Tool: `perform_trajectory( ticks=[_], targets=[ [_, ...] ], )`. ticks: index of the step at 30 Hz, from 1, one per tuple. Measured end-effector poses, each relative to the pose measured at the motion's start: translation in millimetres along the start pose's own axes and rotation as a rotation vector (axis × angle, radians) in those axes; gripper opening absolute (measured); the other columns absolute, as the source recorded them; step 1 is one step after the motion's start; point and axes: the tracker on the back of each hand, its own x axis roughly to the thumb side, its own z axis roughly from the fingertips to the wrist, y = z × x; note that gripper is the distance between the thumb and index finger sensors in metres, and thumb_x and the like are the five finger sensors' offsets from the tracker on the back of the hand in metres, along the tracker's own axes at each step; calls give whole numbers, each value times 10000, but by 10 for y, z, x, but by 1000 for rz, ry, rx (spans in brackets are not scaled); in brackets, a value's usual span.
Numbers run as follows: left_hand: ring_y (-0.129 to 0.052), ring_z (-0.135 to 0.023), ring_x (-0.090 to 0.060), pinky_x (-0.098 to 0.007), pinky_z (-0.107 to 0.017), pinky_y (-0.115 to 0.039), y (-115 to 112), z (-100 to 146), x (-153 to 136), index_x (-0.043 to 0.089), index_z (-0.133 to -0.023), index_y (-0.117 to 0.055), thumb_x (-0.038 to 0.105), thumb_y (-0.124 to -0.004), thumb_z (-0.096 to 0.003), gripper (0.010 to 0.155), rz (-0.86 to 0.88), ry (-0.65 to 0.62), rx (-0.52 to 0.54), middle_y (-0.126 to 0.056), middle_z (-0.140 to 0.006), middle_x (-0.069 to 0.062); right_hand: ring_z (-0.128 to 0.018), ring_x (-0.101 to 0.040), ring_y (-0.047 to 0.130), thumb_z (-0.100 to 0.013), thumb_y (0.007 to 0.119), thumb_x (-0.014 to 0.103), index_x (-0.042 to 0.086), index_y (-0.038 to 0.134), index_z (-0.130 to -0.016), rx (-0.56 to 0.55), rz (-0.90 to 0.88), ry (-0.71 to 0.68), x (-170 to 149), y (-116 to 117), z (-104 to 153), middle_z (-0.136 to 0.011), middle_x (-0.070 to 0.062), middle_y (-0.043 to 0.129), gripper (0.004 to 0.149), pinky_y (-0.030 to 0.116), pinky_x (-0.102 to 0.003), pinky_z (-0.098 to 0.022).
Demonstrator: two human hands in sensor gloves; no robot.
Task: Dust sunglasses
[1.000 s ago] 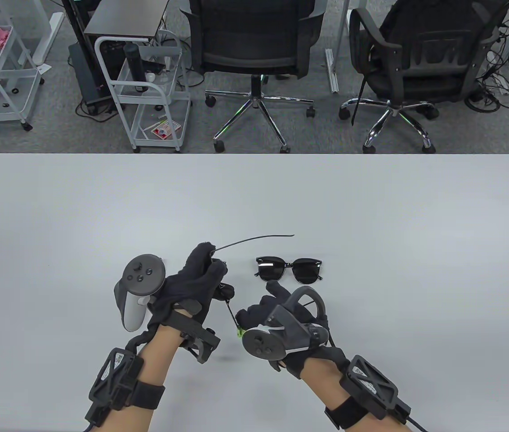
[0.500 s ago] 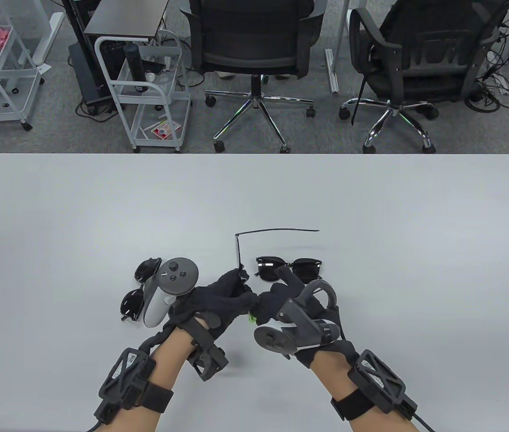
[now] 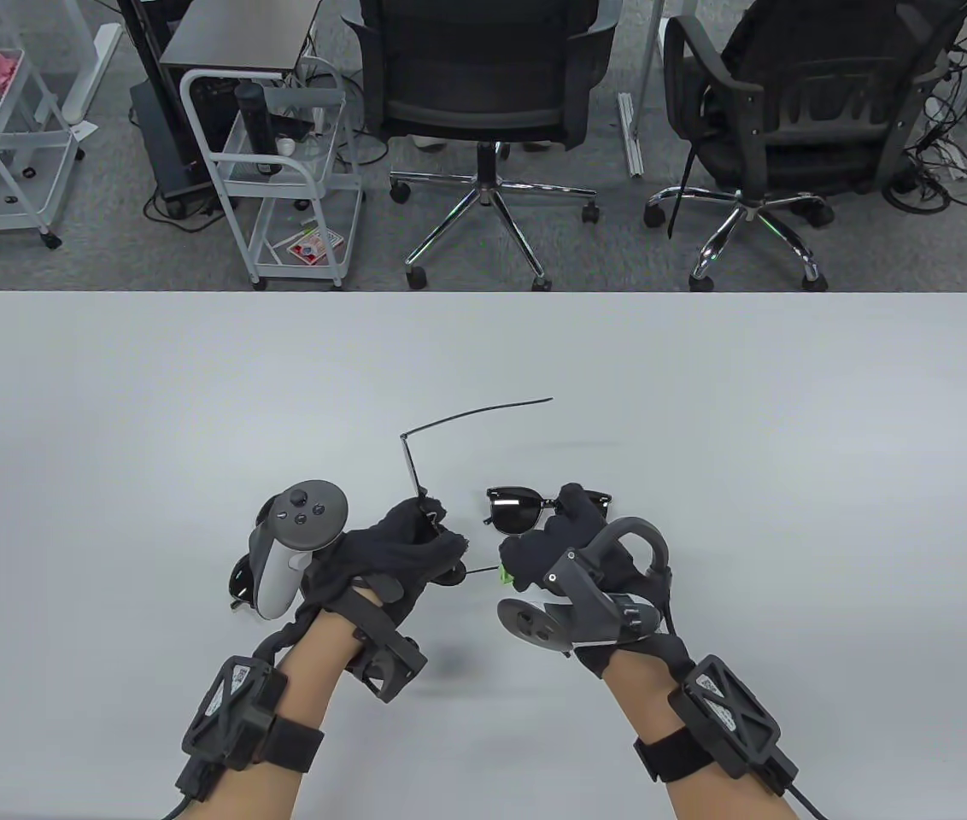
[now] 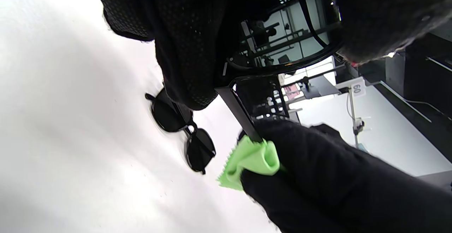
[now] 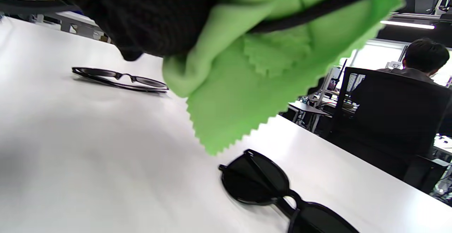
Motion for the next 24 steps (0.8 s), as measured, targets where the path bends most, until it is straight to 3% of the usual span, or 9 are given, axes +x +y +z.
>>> perform_trajectory(
  ticks=[6, 9, 12, 19, 22, 24],
  targets=[
    [-1121, -696, -194, -428, -673, -764, 87, -20, -80, 145, -1035, -556, 697, -842, -324, 945, -10, 18, 0, -800, -940, -38, -560, -265, 1064, -382, 867, 355, 149, 921, -790, 60, 61, 29, -116, 158, 19, -668, -33, 1054, 461, 638, -658, -607],
    [-1123, -686, -187, -419, -669, -772, 86, -23, -75, 143, -1035, -556, 691, -845, -322, 944, -14, 20, 0, -795, -941, -42, -574, -270, 1065, -382, 874, 358, 151, 921, -794, 44, 93, 18, -78, 138, 18, -684, -27, 1055, 463, 640, -655, -607],
    [-1124, -688, -182, -407, -669, -777, 86, -28, -88, 142, -1035, -557, 692, -847, -322, 945, 21, 19, -16, -797, -941, -42, -583, -277, 1064, -382, 877, 354, 147, 919, -798, -8, 15, 16, -1, 97, 4, -692, -32, 1055, 467, 641, -658, -605],
    [-1111, -720, -173, -392, -679, -772, -180, -43, 7, 146, -1043, -529, 689, -833, -331, 946, 81, -24, -120, -773, -957, -40, -570, -264, 1069, -382, 873, 369, 146, 916, -797, -141, -54, -87, 314, -86, -49, -684, -28, 1056, 473, 648, -645, -611],
    [-1108, -727, -165, -394, -685, -767, -166, -46, -6, 151, -1048, -520, 696, -823, -333, 949, 75, -29, -132, -768, -962, -36, -565, -236, 1074, -394, 849, 392, 159, 906, -803, -141, -20, -88, 303, -83, -32, -683, -8, 1051, 474, 659, -634, -616],
    [-1114, -709, -175, -406, -678, -766, -138, -47, -28, 140, -1043, -533, 695, -829, -331, 951, 92, -6, -112, -779, -949, -44, -556, -264, 1070, -389, 853, 368, 141, 918, -796, -128, -136, -57, 265, -57, -57, -672, -30, 1058, 471, 643, -651, -613]
  ],
)
